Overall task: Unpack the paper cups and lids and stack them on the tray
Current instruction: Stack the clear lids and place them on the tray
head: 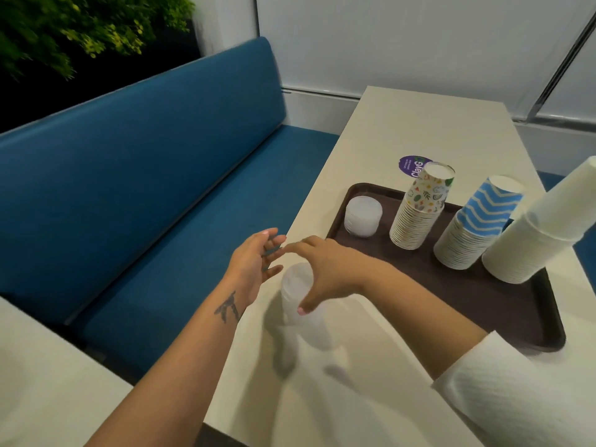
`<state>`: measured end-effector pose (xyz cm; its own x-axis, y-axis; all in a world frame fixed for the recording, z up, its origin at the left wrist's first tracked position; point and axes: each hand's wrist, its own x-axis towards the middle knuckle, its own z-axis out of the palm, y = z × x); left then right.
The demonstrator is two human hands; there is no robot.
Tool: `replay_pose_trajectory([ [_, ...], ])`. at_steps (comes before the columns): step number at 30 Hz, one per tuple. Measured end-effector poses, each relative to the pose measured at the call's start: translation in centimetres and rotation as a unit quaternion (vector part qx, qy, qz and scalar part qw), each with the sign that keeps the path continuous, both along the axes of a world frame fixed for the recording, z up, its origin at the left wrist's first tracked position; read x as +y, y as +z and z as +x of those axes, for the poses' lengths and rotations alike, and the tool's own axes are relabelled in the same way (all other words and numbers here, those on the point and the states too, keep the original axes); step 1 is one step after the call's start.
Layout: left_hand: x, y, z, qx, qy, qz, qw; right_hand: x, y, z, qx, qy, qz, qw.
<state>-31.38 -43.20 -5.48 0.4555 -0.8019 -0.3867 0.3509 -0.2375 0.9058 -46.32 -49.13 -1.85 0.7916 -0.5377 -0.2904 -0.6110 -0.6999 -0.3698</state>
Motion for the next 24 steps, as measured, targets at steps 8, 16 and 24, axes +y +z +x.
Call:
replay_pose_trajectory([
  [8,3.1,-0.4,-0.6,-0.005,0.002,0.041,0.999,1.8,-1.9,1.1,0.052,0.01,-0.072,0.996],
  [16,3.7,-0.6,-0.6,0.008,-0.013,0.057,0.998,1.7,-2.9,2.3,0.069,-0.009,-0.062,0.996],
  [24,4.4,-0.4,0.3,0.009,-0.011,0.053,0.998,1.4,-2.5,2.3,0.054,-0.02,-0.036,0.998],
])
